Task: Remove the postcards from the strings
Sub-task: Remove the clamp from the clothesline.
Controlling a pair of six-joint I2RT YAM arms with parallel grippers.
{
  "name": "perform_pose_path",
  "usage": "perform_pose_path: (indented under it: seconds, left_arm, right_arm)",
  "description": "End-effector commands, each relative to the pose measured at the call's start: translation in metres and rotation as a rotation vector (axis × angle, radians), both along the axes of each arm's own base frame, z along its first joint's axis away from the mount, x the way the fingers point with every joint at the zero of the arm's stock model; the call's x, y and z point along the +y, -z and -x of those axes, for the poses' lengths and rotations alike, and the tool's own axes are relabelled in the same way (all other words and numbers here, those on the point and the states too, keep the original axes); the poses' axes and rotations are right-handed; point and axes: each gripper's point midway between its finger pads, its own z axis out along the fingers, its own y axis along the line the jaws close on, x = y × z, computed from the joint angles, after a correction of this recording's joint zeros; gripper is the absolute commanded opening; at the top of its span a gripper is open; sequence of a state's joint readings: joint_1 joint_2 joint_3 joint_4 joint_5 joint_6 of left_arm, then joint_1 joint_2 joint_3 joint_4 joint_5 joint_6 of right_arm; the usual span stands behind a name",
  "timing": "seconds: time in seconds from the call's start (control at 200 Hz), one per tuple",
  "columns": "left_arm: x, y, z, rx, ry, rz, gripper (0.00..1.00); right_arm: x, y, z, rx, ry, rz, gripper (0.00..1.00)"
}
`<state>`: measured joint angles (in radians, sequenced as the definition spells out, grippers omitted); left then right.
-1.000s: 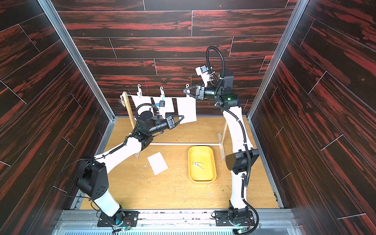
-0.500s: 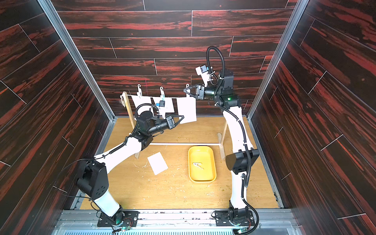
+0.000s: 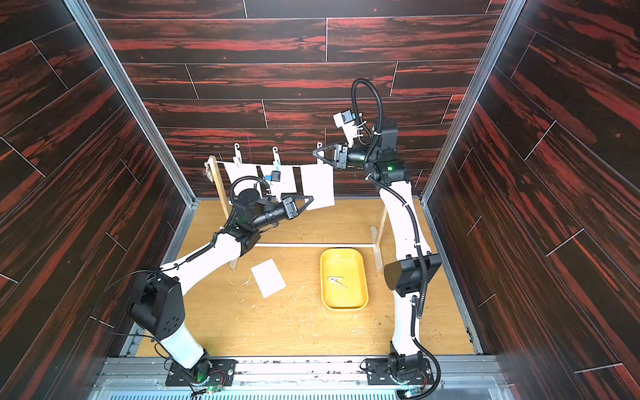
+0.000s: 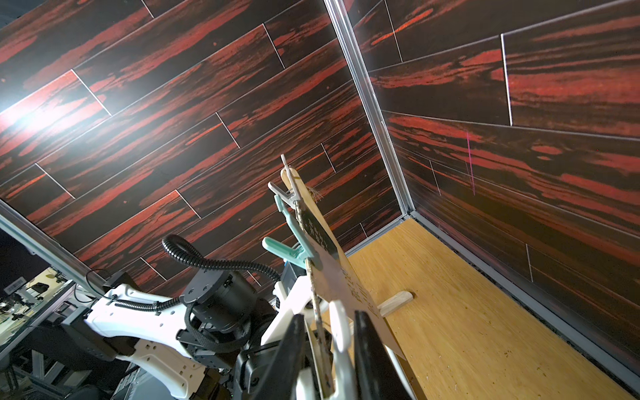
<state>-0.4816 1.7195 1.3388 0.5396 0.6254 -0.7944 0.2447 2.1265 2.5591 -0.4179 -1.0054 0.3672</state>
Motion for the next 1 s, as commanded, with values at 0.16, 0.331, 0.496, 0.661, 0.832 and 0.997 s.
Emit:
perform_pose_path:
  seconds: [0.16, 0.331, 0.496, 0.661, 0.832, 0.997]
  left_arm:
    - [0.003, 0.0, 0.005, 0.003, 0.009, 0.021, 0.0]
    - [0.003, 0.007, 0.01, 0.014, 0.016, 0.016, 0.0]
    - [0.004, 0.015, 0.015, 0.028, 0.02, 0.007, 0.0]
    - [0.006, 0.027, 0.021, 0.05, 0.022, -0.006, 0.0]
    - [0.007, 0.045, 0.027, 0.086, 0.024, -0.019, 0.0]
    - [0.01, 0.065, 0.035, 0.126, 0.022, -0.037, 0.0]
  right_arm:
    - [-0.003, -0.018, 0.001, -0.059, 0.037, -0.016, 0.23]
    - [-0.005, -0.025, -0.003, -0.076, 0.081, -0.023, 0.23]
    - [-0.01, -0.032, -0.007, -0.101, 0.127, -0.03, 0.23]
    - [-0.015, -0.041, -0.009, -0.127, 0.178, -0.036, 0.22]
    - [-0.022, -0.048, -0.014, -0.15, 0.24, -0.038, 0.22]
    - [-0.025, -0.053, -0.015, -0.163, 0.272, -0.039, 0.21]
